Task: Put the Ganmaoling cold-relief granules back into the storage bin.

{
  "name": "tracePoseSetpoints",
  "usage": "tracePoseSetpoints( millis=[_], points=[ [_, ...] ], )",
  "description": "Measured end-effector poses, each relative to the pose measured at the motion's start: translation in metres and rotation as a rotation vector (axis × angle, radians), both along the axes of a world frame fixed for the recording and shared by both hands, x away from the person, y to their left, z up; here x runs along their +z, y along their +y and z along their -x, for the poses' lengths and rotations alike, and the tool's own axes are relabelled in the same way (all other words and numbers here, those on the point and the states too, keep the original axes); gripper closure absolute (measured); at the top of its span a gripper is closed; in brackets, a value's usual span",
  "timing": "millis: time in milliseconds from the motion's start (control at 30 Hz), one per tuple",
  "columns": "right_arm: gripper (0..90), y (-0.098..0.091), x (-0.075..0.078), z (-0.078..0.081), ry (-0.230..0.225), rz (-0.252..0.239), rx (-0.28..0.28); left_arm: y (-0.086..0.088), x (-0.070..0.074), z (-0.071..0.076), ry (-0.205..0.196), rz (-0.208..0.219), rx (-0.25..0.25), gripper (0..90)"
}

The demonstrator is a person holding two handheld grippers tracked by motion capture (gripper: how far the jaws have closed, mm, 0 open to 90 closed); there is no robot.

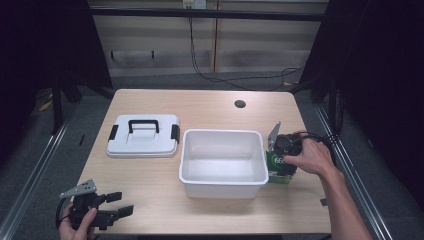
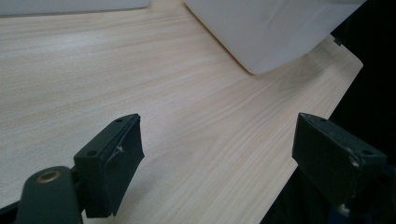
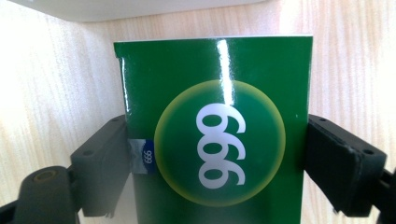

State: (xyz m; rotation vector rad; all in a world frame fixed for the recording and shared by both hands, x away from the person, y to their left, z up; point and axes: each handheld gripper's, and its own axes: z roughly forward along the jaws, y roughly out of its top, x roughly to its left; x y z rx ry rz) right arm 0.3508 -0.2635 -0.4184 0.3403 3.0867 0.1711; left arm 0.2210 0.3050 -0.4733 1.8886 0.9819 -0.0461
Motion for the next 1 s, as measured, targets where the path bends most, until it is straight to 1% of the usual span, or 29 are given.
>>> tracePoseSetpoints(
  millis=[33, 67, 100, 133, 167, 200, 267, 300, 333, 367, 400, 433, 467, 500, 533, 600, 667, 700, 733, 767, 833, 867, 900, 967, 1000],
  points=[
    [14.9, 0.000, 0.001, 0.001, 0.010, 0.000, -0.017, 0.000, 0.000, 0.000, 0.000, -0.001, 0.000, 16.2],
    [15.0, -0.001, 0.001, 0.001, 0.014, -0.002, -0.021, 0.000, 0.000, 0.000, 0.000, 0.000, -0.001, 16.2],
    [15.2, -0.001, 0.001, 0.002, 0.019, 0.005, -0.035, 0.000, 0.000, 0.000, -0.001, -0.001, 0.000, 16.2],
    [15.2, -0.001, 0.001, 0.001, 0.014, -0.004, -0.019, 0.000, 0.000, 0.000, 0.000, 0.000, 0.000, 16.2],
    [15.3, -0.002, 0.001, 0.001, 0.015, 0.001, -0.015, 0.000, 0.000, 0.000, 0.001, 0.002, 0.001, 16.2],
    [15.4, -0.001, 0.002, 0.002, 0.021, 0.008, -0.025, 0.000, 0.000, 0.000, 0.001, 0.001, 0.000, 16.2],
    [15.4, -0.002, 0.002, 0.003, 0.028, 0.009, -0.022, 0.000, 0.000, 0.000, 0.001, 0.002, 0.001, 16.2],
    [15.5, -0.003, 0.002, 0.004, 0.032, 0.017, -0.039, 0.000, 0.000, 0.000, 0.000, 0.003, 0.002, 16.2],
    [15.5, -0.004, 0.003, 0.004, 0.029, 0.015, -0.023, 0.000, 0.000, 0.000, 0.001, 0.003, 0.003, 16.2],
    [15.5, -0.004, 0.003, 0.004, 0.030, 0.011, -0.026, 0.000, 0.000, 0.000, 0.001, 0.001, 0.002, 16.2],
    [15.5, -0.005, 0.004, 0.006, 0.035, 0.016, -0.037, 0.000, 0.000, 0.000, 0.001, 0.001, 0.003, 16.2],
    [15.5, -0.006, 0.005, 0.005, 0.030, 0.010, -0.026, 0.000, 0.000, 0.000, 0.001, 0.001, 0.002, 16.2],
    [15.5, -0.007, 0.006, 0.007, 0.036, 0.011, -0.045, 0.000, 0.000, 0.000, 0.001, 0.002, 0.003, 16.2],
    [15.5, -0.008, 0.007, 0.006, 0.031, 0.011, -0.028, 0.000, 0.000, 0.000, 0.001, 0.001, 0.002, 16.2],
    [15.5, -0.008, 0.007, 0.008, 0.035, 0.013, -0.044, 0.000, 0.000, 0.000, 0.001, 0.001, 0.002, 16.2],
    [15.6, -0.010, 0.009, 0.008, 0.034, 0.014, -0.036, 0.000, 0.000, 0.000, 0.001, 0.001, 0.002, 16.2],
    [15.6, -0.012, 0.011, 0.009, 0.027, 0.022, -0.060, 0.000, 0.000, 0.000, 0.000, 0.001, 0.002, 16.2],
    [15.6, -0.013, 0.012, 0.009, 0.020, 0.018, -0.051, 0.000, 0.000, 0.000, 0.000, 0.002, 0.002, 16.2],
    [15.7, -0.014, 0.013, 0.010, 0.032, 0.022, -0.067, 0.000, 0.000, 0.000, 0.001, 0.002, 0.002, 16.2],
    [15.7, -0.014, 0.014, 0.010, 0.028, 0.021, -0.056, 0.000, 0.000, 0.000, 0.000, 0.002, 0.002, 16.2],
    [15.7, -0.015, 0.015, 0.012, 0.037, 0.037, -0.069, 0.000, 0.000, 0.000, -0.001, 0.003, 0.003, 16.2],
    [15.7, -0.015, 0.016, 0.011, 0.031, 0.031, -0.053, 0.000, 0.000, 0.000, 0.000, 0.003, 0.003, 16.2],
    [15.7, -0.016, 0.018, 0.013, 0.037, 0.029, -0.070, 0.000, 0.000, 0.000, 0.001, 0.001, 0.003, 16.2],
    [15.7, -0.017, 0.021, 0.013, 0.035, 0.018, -0.070, 0.000, 0.000, 0.000, 0.002, 0.003, 0.001, 16.2],
    [15.7, -0.018, 0.023, 0.014, 0.043, 0.014, -0.067, -0.001, 0.000, 0.000, 0.002, 0.003, 0.001, 16.2]
  ],
)
